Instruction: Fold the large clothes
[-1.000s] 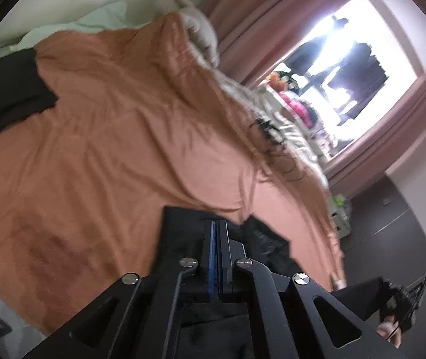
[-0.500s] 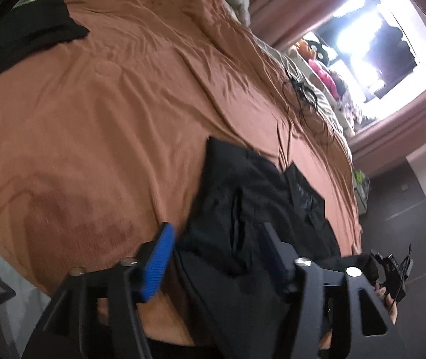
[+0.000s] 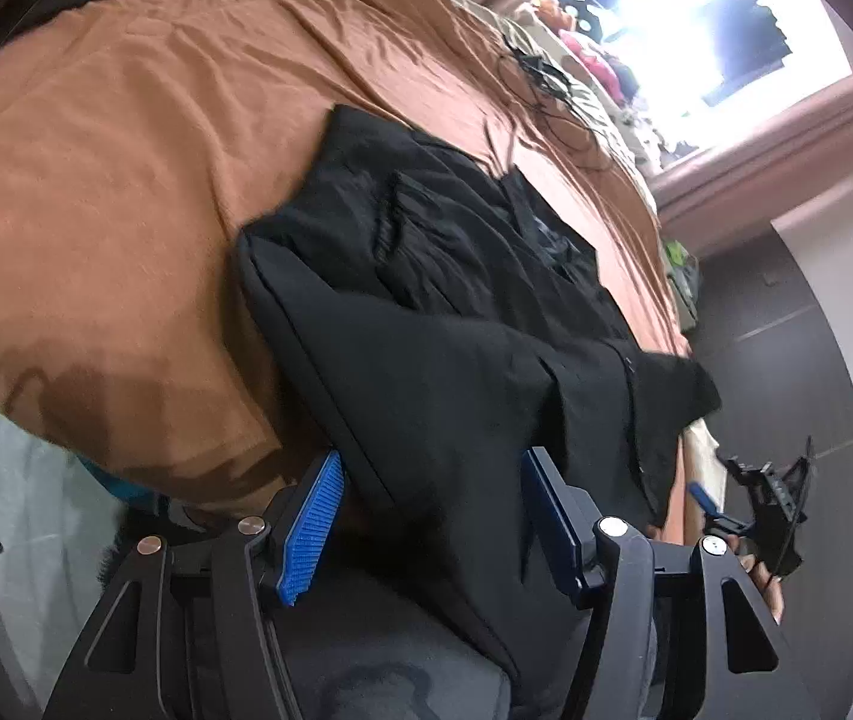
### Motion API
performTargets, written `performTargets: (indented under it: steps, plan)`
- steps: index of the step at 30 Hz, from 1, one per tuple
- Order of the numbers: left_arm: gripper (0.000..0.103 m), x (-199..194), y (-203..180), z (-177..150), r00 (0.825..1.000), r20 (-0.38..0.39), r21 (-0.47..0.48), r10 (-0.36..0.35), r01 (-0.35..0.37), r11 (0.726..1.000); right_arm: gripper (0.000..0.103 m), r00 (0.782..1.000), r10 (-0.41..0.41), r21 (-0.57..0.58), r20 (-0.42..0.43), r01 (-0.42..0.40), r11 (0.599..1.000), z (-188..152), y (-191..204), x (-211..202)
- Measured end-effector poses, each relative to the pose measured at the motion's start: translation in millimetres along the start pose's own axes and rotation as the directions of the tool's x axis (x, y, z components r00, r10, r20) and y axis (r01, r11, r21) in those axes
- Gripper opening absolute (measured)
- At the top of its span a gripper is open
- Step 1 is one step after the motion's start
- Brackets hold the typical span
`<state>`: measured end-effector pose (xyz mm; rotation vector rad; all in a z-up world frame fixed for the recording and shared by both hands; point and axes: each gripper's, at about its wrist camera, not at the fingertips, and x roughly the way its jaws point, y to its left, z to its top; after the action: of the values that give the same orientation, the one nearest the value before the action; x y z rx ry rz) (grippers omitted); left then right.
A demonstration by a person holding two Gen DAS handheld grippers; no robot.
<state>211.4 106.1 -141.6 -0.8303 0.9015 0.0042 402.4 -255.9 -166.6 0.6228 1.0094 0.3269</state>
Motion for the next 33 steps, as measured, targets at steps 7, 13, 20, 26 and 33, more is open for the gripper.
performTargets:
  steps: [7,13,20,26,33]
  plan:
    - [0.063,9,-8,-14,0.999,-0.042,0.022,-0.009,0.010,1.000,0.074,0.985,0.108,0.054,-0.131,-0.102,0.993,-35,-11,25]
    - [0.063,17,-13,-22,0.997,-0.071,0.022,-0.024,0.026,0.999,0.074,0.966,0.141,0.051,-0.218,-0.133,0.990,-54,-8,48]
    - [0.052,27,-17,-22,0.996,-0.089,0.022,-0.029,0.031,0.999,0.074,0.938,0.162,0.053,-0.305,-0.154,0.987,-64,-3,81]
    - [0.018,33,-15,-21,0.995,-0.094,0.017,-0.022,0.024,1.000,0.032,0.922,0.188,0.042,-0.338,-0.184,0.982,-67,8,94]
    - [0.002,11,-21,-8,0.997,-0.026,0.031,-0.072,0.073,0.997,0.014,0.905,0.299,0.010,-0.303,-0.310,0.951,-65,33,66]
